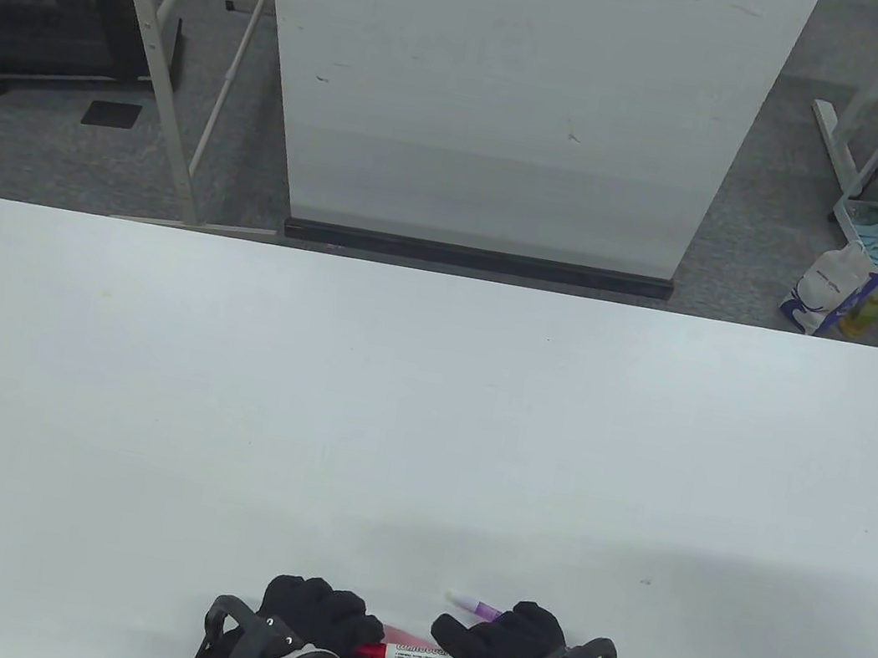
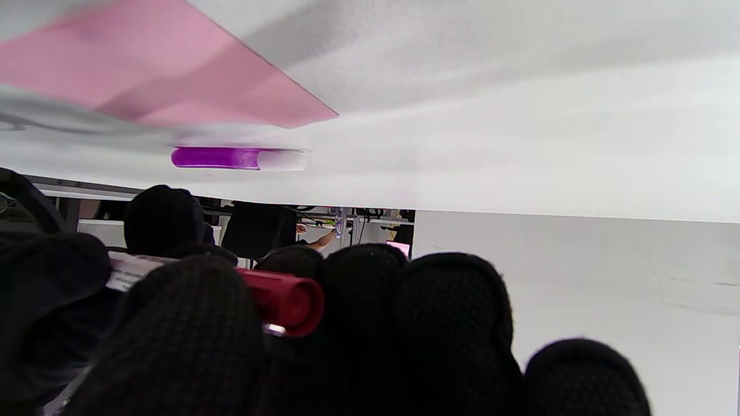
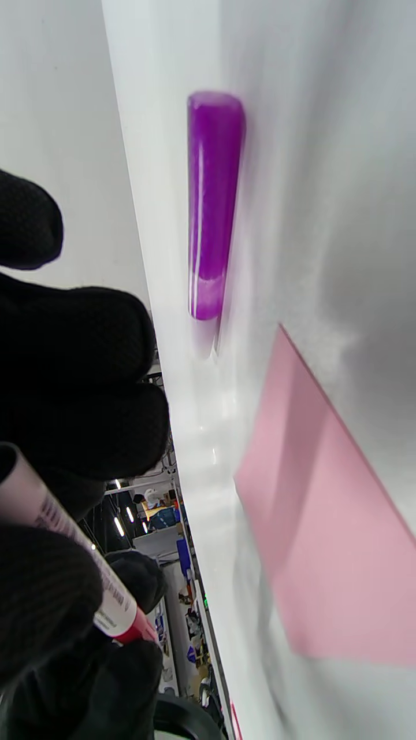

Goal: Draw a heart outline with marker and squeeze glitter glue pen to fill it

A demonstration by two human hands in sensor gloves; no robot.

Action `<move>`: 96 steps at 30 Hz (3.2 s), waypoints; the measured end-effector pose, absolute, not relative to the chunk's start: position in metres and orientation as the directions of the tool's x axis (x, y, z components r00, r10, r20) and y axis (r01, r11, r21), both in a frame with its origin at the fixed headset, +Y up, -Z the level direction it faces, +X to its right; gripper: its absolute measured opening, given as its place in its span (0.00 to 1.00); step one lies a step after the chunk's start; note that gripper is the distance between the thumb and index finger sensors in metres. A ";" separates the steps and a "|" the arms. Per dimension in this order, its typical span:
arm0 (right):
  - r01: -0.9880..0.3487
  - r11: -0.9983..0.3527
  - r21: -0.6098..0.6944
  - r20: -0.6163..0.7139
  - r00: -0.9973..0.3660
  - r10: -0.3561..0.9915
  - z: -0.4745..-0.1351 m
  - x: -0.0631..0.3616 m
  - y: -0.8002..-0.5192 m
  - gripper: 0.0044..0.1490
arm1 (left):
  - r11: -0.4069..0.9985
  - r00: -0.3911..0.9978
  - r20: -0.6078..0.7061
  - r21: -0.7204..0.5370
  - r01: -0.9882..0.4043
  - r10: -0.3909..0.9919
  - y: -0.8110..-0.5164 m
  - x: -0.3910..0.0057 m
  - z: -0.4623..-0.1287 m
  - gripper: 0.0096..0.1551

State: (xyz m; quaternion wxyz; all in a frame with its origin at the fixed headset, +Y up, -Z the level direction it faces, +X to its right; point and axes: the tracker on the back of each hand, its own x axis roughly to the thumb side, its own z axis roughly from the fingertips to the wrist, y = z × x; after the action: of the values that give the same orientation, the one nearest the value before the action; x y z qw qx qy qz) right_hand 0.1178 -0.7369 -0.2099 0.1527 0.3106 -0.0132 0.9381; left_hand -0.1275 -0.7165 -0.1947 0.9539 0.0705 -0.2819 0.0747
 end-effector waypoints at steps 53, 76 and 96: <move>-0.420 -0.904 0.073 0.565 -0.730 0.385 -0.205 0.129 -0.723 0.23 | 0.987 0.837 0.546 -0.151 0.053 0.038 -0.755 -0.078 -0.225 0.31; -0.368 -0.930 -0.007 0.614 -0.736 0.287 -0.195 0.130 -0.717 0.21 | 0.985 0.845 0.535 -0.160 0.066 0.030 -0.755 -0.075 -0.226 0.31; -0.406 -0.912 0.058 0.662 -0.668 0.340 -0.188 0.123 -0.723 0.22 | 0.986 0.846 0.532 -0.156 0.064 0.030 -0.755 -0.075 -0.226 0.30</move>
State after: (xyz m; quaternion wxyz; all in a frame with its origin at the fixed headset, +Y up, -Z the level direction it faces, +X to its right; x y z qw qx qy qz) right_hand 0.1230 -0.7229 -0.1884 0.2046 0.3526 -0.0471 0.9119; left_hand -0.0750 -0.7546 -0.2260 0.9571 -0.0842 -0.2770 -0.0088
